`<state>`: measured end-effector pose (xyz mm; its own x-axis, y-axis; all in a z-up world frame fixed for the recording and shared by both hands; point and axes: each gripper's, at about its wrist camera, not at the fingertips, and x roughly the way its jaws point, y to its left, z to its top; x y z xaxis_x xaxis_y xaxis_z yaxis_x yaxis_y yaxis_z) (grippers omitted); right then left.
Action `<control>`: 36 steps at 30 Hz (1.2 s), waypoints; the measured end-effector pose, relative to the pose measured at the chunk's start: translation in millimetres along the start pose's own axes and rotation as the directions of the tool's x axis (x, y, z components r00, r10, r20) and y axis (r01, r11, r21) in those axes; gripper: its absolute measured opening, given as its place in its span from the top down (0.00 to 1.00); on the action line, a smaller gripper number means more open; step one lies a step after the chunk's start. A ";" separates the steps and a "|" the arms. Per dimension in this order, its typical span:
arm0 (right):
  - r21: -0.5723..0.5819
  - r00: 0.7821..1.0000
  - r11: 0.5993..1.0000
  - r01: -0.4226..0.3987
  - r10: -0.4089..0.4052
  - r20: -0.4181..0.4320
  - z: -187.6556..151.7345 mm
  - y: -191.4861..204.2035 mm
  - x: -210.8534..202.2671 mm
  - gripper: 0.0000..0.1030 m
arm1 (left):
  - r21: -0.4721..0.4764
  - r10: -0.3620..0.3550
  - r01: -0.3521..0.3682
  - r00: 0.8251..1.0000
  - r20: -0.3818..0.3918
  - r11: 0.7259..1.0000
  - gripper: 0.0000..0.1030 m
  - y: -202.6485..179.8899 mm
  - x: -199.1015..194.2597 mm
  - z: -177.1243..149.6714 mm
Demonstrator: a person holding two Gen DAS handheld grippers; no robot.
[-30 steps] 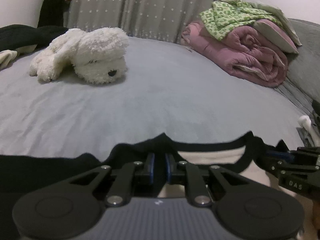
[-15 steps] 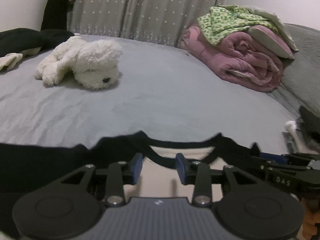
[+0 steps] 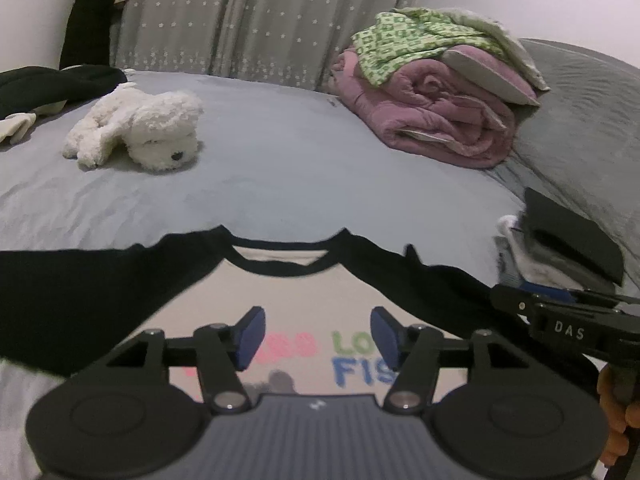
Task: Fold clothes
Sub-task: 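Lay the T-shirt flat on the bed and open both grippers, then grasp the black T-shirt sleeve with the right gripper and pull it straight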
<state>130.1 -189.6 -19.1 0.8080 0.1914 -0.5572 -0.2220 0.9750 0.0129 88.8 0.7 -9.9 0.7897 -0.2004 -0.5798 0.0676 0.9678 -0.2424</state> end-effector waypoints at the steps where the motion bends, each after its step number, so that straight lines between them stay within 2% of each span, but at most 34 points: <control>1: 0.005 1.000 1.000 0.004 -0.005 0.004 -2.9 -1.5 -5.7 0.57 | 0.002 -0.005 0.005 1.000 0.000 1.000 0.40 -2.9 -4.3 -3.1; 10: 0.063 0.999 0.997 0.045 -0.047 0.025 -33.8 -22.2 -42.8 0.51 | 0.007 -0.035 0.035 0.999 0.001 0.999 0.31 -25.2 -24.4 -27.1; 13: 0.069 0.996 0.994 0.088 -0.089 0.021 -44.2 -31.0 -50.0 0.51 | -0.006 -0.046 0.046 0.999 -0.006 0.999 0.27 -32.4 -27.4 -33.0; 19: 0.148 0.989 0.978 0.144 -0.140 -0.035 -46.3 -64.2 -69.2 0.49 | -0.025 -0.071 0.070 0.997 -0.038 0.997 0.24 -44.7 -30.8 -47.6; 24: 0.250 0.981 0.949 0.192 -0.185 -0.054 -48.8 -111.5 -94.6 0.45 | -0.006 -0.119 0.119 0.990 -0.072 0.993 0.24 -59.2 -26.5 -48.2; 28: 0.342 0.969 0.907 0.246 -0.232 -0.082 -57.7 -152.2 -102.4 0.45 | 0.019 -0.147 0.149 0.986 -0.082 0.989 0.24 -72.5 -19.7 -52.0; 32: 0.388 0.957 0.875 0.290 -0.259 -0.130 -70.2 -180.6 -103.6 0.45 | 0.027 -0.159 0.162 0.983 -0.096 0.986 0.24 -83.1 -9.7 -58.7; 36: 0.411 0.959 0.867 0.281 -0.233 -0.164 -80.3 -196.2 -103.5 0.45 | 0.039 -0.162 0.167 0.981 -0.110 0.985 0.25 -89.8 -1.9 -61.9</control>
<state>46.1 -409.8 -30.6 0.7370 -0.0620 -0.6730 0.2587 0.9459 0.1961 43.5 -95.3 -35.2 0.6965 -0.3703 -0.6146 0.2227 0.9258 -0.3054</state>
